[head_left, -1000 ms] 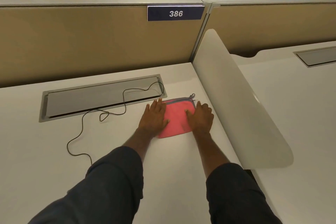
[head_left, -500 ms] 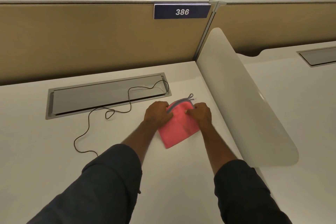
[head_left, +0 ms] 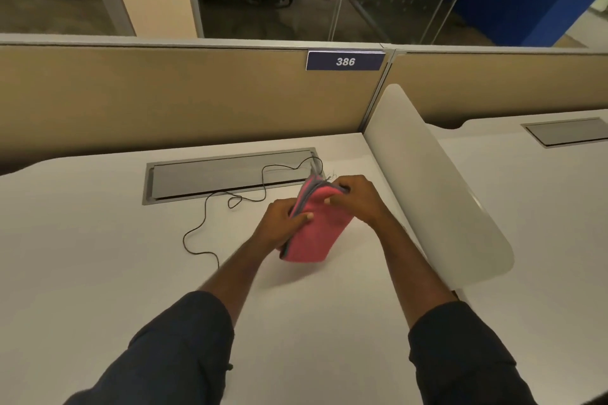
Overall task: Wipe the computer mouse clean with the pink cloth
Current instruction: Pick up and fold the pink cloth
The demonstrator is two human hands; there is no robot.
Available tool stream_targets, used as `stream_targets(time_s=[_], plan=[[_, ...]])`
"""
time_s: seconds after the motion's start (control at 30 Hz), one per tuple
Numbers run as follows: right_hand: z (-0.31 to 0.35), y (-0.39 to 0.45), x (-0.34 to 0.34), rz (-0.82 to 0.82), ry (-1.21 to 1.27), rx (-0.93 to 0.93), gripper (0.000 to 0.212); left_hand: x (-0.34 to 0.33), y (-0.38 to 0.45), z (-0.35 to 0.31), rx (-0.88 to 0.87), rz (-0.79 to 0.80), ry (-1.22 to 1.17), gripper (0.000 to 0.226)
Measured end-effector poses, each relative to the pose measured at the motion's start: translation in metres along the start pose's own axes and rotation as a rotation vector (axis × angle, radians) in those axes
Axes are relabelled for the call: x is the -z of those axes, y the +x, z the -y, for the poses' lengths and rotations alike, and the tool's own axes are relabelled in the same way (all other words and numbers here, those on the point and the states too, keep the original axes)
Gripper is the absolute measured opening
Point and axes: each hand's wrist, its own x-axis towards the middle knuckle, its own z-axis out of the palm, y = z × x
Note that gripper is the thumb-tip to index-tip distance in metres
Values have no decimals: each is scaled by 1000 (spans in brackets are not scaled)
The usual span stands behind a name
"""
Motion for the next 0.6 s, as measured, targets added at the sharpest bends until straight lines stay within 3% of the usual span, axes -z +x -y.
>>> stream_targets(time_s=[0.03,0.1,0.17,0.23,0.3,0.37,0.43,0.6], plan=[[5,-8,1,-28,63,26,9,4,-10,-5,-12,-16,-52,31],[9,-23,-3,-138,284,-11,31,13,-28,-12,-13,-41,-160,32],[9,-43,-16,-266,611,-234,43,23,-45,-16,8,-46,-248,30],[5,-63,-38,-183,952,-564,49,31,-60,-19,28,-46,-329,28],[4,-86,-62,48,1161,-731,67,39,-75,-21,41,-44,-414,33],[7,-106,-84,156,1292,-695,77,48,-88,-22,43,-34,-471,37],[17,-118,-96,155,1371,-597,70,58,-100,-19,49,-25,-481,43],[48,-128,-97,7,1385,-432,41,90,-128,-8,105,-40,-399,57]])
